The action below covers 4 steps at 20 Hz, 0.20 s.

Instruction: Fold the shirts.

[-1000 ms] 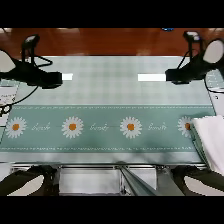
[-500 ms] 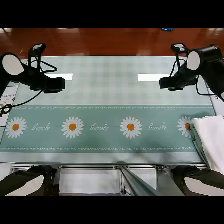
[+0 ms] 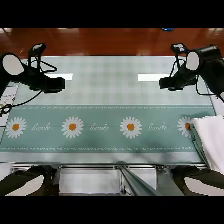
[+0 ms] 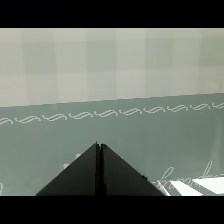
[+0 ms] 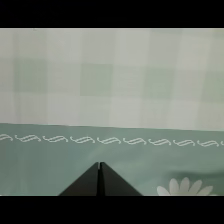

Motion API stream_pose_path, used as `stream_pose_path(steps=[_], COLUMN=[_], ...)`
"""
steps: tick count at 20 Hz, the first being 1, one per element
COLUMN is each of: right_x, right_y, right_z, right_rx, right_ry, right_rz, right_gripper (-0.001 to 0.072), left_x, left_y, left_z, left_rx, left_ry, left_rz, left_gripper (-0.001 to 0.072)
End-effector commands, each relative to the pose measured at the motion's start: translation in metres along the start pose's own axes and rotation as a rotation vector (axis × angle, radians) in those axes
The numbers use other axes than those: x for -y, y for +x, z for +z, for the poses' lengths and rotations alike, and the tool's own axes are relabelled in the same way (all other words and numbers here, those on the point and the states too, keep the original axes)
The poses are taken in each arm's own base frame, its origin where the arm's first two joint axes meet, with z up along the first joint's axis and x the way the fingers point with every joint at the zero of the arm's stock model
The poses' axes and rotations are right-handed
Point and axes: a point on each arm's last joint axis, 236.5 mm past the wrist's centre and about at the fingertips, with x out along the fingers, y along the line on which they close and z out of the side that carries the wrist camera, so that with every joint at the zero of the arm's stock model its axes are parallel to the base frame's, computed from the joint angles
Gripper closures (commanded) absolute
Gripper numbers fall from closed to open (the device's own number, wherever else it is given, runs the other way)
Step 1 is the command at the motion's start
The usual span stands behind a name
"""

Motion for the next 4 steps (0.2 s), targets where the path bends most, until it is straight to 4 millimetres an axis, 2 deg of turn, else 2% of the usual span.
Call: stream_pose_path(steps=[1, 4], right_x=[-0.0003, -0.0003], right_y=[0.0001, 0.0001], right_z=[-0.0002, -0.0002], right_rx=[-0.001, -0.001], right_ry=[0.000, 0.000], right_rz=[0.000, 0.000], right_gripper=[0.0684, 0.0684], left_x=[0.0001, 0.0001], left_y=[0.0004, 0.0004], left_z=[-0.0004, -0.0004], left_rx=[-0.002, -0.002], left_ry=[0.001, 0.001], left_rz=[0.000, 0.000], left_gripper=[0.0691, 0.0691])
